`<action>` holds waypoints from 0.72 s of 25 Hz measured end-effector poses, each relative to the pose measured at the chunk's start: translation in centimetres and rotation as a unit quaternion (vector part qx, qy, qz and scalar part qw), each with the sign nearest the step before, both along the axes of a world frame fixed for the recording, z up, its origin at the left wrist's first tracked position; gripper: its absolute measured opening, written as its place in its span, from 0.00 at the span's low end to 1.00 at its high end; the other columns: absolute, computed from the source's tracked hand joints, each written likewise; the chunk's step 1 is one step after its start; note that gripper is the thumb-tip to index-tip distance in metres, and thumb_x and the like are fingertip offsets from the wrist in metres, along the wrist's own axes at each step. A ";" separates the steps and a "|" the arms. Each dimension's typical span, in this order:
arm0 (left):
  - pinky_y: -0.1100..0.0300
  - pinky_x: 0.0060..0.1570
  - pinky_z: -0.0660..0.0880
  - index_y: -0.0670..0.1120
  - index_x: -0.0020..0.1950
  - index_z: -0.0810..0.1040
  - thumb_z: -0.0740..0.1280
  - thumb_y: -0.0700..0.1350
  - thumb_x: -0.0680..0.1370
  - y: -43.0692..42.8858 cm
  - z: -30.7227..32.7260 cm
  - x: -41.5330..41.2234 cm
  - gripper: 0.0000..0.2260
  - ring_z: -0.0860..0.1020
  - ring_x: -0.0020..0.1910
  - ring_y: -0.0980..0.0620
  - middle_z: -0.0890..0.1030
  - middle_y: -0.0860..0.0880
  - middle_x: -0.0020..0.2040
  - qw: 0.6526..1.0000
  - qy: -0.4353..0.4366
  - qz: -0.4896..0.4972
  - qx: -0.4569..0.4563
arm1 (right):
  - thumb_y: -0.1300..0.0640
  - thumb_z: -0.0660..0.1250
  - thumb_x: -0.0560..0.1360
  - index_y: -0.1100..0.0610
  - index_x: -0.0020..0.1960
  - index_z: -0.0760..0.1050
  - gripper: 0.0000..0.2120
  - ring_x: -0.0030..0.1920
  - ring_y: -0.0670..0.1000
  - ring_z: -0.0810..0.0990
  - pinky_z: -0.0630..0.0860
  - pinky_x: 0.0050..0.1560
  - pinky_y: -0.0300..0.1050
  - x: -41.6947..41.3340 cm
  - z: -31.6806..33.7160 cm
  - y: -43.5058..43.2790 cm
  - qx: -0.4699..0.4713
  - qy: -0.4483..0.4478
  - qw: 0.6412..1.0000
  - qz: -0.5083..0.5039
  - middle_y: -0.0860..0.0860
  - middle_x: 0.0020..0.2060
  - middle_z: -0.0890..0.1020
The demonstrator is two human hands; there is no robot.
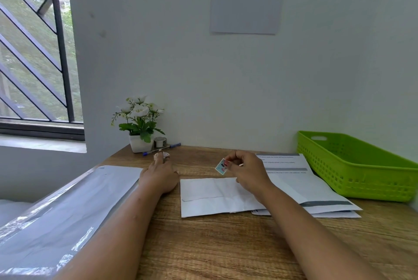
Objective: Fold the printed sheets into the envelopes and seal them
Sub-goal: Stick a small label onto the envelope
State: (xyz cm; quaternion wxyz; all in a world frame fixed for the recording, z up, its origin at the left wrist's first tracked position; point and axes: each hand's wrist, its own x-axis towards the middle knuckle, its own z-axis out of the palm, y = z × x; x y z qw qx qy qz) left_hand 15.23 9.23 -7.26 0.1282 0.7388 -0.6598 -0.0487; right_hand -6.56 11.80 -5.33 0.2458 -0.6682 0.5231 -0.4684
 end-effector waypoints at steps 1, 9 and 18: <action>0.48 0.71 0.59 0.46 0.76 0.56 0.55 0.54 0.81 0.0 0.1 0.0 0.26 0.54 0.76 0.45 0.42 0.47 0.78 1.000 0.003 0.003 -0.001 | 0.62 0.67 0.76 0.56 0.48 0.80 0.04 0.39 0.42 0.75 0.70 0.35 0.33 0.0 0.0 0.0 0.005 -0.001 1.000 -0.003 0.47 0.39 0.79; 0.58 0.49 0.71 0.52 0.55 0.78 0.60 0.56 0.79 1.3 1.8 -3.1 0.12 0.75 0.52 0.51 0.79 0.49 0.56 0.972 0.160 -0.165 -0.056 | 0.62 0.69 0.75 0.54 0.45 0.78 0.04 0.38 0.42 0.79 0.70 0.33 0.34 0.2 0.2 0.0 0.024 -0.024 0.999 -0.009 0.51 0.41 0.84; 0.70 0.37 0.73 0.51 0.42 0.81 0.70 0.45 0.75 1.9 2.0 -3.8 0.02 0.77 0.37 0.58 0.83 0.52 0.38 0.924 0.312 -0.202 -0.091 | 0.61 0.70 0.75 0.57 0.49 0.79 0.03 0.36 0.40 0.78 0.70 0.34 0.31 0.5 0.6 0.7 0.030 -0.045 0.998 0.026 0.48 0.38 0.83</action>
